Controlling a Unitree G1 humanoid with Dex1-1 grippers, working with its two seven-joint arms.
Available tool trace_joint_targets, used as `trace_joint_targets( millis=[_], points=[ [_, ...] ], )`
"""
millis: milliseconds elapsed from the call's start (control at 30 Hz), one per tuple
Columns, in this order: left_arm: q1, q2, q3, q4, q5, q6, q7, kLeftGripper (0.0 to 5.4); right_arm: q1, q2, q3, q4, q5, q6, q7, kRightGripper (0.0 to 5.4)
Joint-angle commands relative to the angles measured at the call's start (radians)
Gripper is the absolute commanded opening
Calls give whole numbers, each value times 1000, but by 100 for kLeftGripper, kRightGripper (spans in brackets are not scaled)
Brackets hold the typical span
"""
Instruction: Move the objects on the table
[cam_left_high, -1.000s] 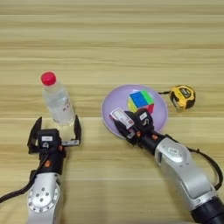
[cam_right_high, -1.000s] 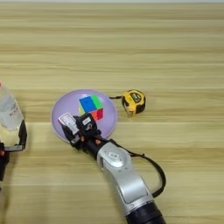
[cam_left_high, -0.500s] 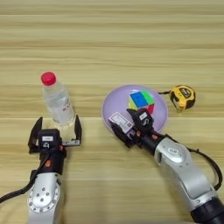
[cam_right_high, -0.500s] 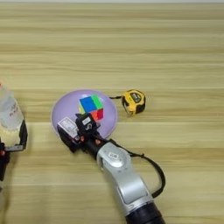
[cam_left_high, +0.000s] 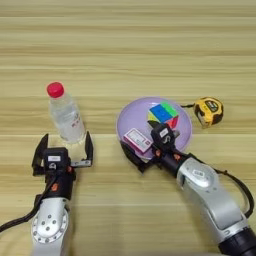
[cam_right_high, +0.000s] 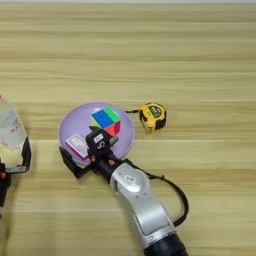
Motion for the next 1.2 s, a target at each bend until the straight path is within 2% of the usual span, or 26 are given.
trace_joint_targets(
  millis=[33, 300, 433, 833, 1200],
  points=[
    [6, 1, 1, -8, 0, 11, 3, 540, 11, -1, 15, -39, 6, -11, 19, 537],
    [5, 1, 2, -8, -1, 11, 3, 540, 29, -5, 31, -103, 18, -30, 49, 537],
    [5, 1, 2, -7, -1, 11, 3, 540, 26, 1, 15, -107, 16, -54, 41, 537],
    [6, 1, 1, -11, 1, 14, 2, 540, -17, 19, -53, -57, -21, -134, -59, 537],
    [1, 0, -2, -13, 2, 17, 2, 540, -68, 33, -113, 23, -18, -152, -102, 537]
  ],
)
